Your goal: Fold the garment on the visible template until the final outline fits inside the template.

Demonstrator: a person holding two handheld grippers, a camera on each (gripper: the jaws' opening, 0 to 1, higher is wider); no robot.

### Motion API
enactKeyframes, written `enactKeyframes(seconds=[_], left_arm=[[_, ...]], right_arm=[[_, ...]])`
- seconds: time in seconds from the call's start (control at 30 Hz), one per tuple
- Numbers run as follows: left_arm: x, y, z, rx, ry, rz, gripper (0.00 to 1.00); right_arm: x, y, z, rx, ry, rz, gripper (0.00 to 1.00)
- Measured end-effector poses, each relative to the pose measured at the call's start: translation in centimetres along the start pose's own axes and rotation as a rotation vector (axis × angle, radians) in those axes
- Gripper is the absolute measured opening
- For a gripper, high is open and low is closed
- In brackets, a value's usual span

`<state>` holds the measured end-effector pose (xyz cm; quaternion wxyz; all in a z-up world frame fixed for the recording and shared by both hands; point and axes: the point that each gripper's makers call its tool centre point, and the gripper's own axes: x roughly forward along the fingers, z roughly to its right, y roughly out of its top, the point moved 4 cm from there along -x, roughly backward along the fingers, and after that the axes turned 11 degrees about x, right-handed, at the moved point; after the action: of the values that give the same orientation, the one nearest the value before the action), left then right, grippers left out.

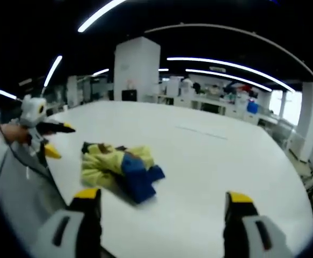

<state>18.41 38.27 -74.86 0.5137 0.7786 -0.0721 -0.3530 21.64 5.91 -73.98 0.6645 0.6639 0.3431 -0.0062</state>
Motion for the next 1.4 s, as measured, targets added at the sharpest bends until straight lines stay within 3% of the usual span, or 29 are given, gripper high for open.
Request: enactKeyframes(seconds=[1.4], left_arm=[[-0.12,-0.08,-0.18,0.002,0.012,-0.004,0.82]], right_arm=[[0.04,-0.40,-0.08,-0.003,-0.007,-0.018,0.98]])
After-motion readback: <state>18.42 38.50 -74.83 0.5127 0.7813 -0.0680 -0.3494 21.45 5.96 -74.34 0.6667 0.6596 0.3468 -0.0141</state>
